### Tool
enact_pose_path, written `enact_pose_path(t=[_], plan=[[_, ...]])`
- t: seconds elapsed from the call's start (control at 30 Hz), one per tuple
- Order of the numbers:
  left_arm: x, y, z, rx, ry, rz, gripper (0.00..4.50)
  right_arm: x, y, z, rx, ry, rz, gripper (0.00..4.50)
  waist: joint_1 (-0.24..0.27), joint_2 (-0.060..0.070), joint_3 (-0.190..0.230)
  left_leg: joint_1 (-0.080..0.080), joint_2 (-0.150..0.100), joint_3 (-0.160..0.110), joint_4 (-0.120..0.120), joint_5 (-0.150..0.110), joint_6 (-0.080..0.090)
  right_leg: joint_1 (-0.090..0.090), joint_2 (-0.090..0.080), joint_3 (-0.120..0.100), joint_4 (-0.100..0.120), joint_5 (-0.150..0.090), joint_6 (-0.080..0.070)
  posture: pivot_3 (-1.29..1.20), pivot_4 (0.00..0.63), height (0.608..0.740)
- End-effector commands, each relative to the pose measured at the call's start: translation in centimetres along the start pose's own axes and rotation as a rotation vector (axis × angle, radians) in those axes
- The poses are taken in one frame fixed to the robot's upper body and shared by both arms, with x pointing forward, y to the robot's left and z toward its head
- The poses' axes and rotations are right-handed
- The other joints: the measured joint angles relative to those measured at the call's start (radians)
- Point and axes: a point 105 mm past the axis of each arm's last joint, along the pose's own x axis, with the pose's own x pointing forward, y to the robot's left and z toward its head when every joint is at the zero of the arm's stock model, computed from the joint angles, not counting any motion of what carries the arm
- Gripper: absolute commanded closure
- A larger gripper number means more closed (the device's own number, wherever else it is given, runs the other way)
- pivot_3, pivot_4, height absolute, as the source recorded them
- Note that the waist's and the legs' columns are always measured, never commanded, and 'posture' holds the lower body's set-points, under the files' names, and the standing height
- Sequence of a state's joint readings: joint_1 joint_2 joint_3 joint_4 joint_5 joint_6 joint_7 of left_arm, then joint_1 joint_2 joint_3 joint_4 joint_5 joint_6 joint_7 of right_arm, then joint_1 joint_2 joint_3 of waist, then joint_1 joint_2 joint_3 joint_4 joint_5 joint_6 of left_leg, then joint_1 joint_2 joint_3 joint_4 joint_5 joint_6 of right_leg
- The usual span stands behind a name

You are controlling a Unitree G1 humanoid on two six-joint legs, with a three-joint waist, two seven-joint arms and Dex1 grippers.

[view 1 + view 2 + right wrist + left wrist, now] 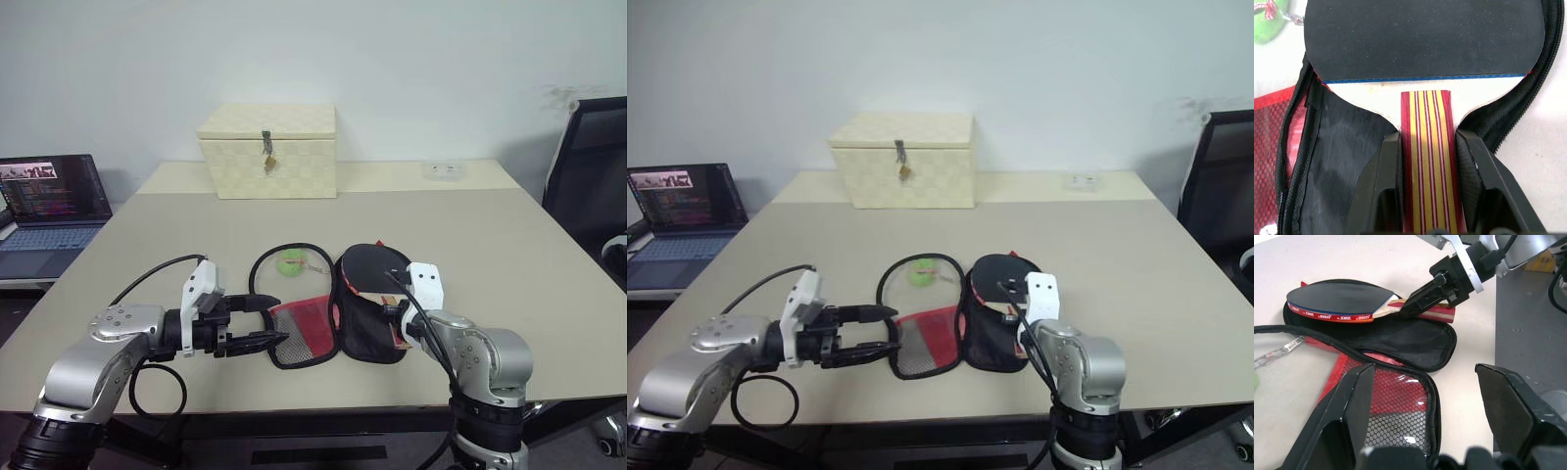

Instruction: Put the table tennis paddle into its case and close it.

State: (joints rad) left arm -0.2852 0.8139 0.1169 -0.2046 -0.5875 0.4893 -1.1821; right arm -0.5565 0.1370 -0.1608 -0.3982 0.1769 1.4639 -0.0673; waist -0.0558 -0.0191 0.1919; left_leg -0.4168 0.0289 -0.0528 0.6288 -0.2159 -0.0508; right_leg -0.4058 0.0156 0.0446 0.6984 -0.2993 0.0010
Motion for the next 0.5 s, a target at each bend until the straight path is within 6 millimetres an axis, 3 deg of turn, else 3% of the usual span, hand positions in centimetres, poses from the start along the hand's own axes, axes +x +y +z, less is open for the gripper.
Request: enact_pose_path(t=[0.03, 0.23, 0.37, 0.5], plan=[[0.1, 0.0, 1.0, 0.056, -0.018, 0.005, 0.94, -0.3, 1.2, 1.5, -0.022, -0.075, 0.035, 2.08, 0.0, 0.0, 0.0, 0.0, 0.0, 0.0, 0.0, 0.0, 0.0, 0.0, 0.0, 0.0, 0.0, 0.0, 0.0, 0.0, 0.15, 0.74], [0.1, 0.0, 0.9, 0.055, -0.017, 0.012, 0.94, -1.6, 1.7, 2.2, -0.059, -0.1, 0.105, 0.04, 0.0, 0.0, 0.0, 0.0, 0.0, 0.0, 0.0, 0.0, 0.0, 0.0, 0.0, 0.0, 0.0, 0.0, 0.0, 0.0, 0.15, 0.74], [0.0, 0.1, 0.9, 0.054, -0.015, 0.014, 0.94, -3.7, 2.3, 3.1, -0.142, -0.128, 0.282, 0.04, 0.0, 0.0, 0.0, 0.0, 0.0, 0.0, 0.0, 0.0, 0.0, 0.0, 0.0, 0.0, 0.0, 0.0, 0.0, 0.0, 0.15, 0.74], [-0.2, 0.3, 0.9, 0.051, -0.007, 0.013, 0.94, -4.9, -0.1, 1.9, -0.24, -0.065, 0.317, 0.04, 0.001, 0.0, 0.0, 0.0, 0.0, 0.0, 0.0, 0.0, 0.0, 0.001, 0.0, 0.0, 0.0, 0.0, 0.001, 0.0, 0.15, 0.74]])
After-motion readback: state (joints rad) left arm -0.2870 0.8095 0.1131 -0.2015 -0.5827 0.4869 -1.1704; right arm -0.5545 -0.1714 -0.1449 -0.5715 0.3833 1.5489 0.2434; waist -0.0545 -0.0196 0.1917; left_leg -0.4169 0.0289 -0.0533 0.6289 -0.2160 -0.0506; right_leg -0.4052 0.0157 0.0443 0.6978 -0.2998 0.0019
